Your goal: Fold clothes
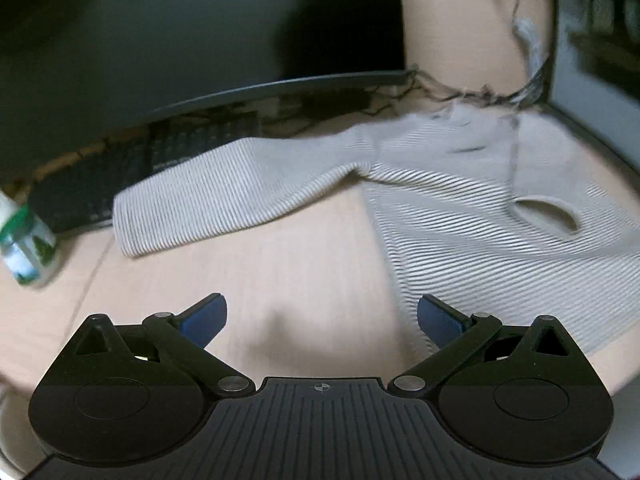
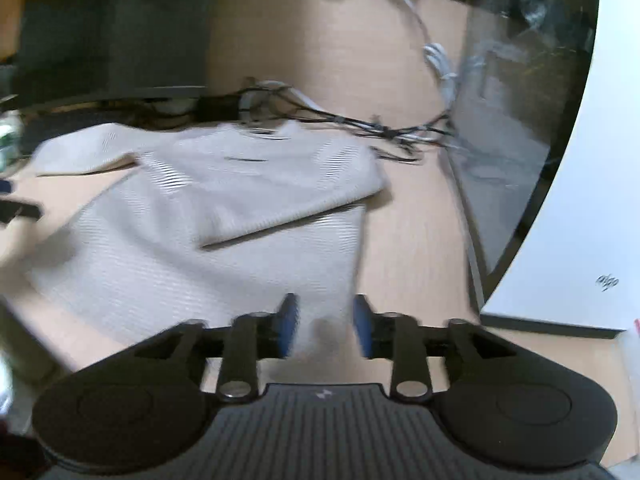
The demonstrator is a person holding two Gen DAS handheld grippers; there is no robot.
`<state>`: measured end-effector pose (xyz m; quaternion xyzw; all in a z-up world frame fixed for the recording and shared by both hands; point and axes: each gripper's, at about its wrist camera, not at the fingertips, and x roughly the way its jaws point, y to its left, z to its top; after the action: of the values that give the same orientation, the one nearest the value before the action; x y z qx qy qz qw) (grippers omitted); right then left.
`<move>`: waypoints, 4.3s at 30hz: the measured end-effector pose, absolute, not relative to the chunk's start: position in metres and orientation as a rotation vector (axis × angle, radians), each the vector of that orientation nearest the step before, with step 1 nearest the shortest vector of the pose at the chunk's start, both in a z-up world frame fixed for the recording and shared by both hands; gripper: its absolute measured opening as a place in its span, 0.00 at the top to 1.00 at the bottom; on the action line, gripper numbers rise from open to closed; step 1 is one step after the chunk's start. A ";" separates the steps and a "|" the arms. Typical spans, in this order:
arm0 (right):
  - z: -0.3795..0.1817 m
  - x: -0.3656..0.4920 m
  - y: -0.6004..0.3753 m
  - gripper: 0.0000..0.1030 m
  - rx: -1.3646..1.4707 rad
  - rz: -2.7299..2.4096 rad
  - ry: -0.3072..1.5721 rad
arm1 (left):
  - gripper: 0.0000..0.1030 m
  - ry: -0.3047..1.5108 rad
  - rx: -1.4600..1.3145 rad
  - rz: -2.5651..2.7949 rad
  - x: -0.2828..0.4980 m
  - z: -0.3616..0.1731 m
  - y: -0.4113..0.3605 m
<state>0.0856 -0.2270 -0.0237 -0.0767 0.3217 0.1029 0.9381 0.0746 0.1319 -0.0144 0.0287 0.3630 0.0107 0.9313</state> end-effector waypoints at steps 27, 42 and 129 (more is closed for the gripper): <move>-0.046 0.066 -0.216 0.47 -0.378 0.046 0.645 | 0.00 0.798 0.153 0.047 0.046 -0.024 0.136; -0.004 0.113 -0.201 0.00 0.123 0.216 0.622 | 0.00 0.507 -0.072 -0.345 0.144 0.000 0.098; -0.018 0.253 -0.134 0.40 0.058 0.139 0.797 | 0.00 0.651 -0.474 0.213 0.174 -0.001 0.284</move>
<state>0.2529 -0.1341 -0.0178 0.0281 0.3877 0.0675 0.9189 0.1737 0.2837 -0.0011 -0.2302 0.3161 0.1036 0.9145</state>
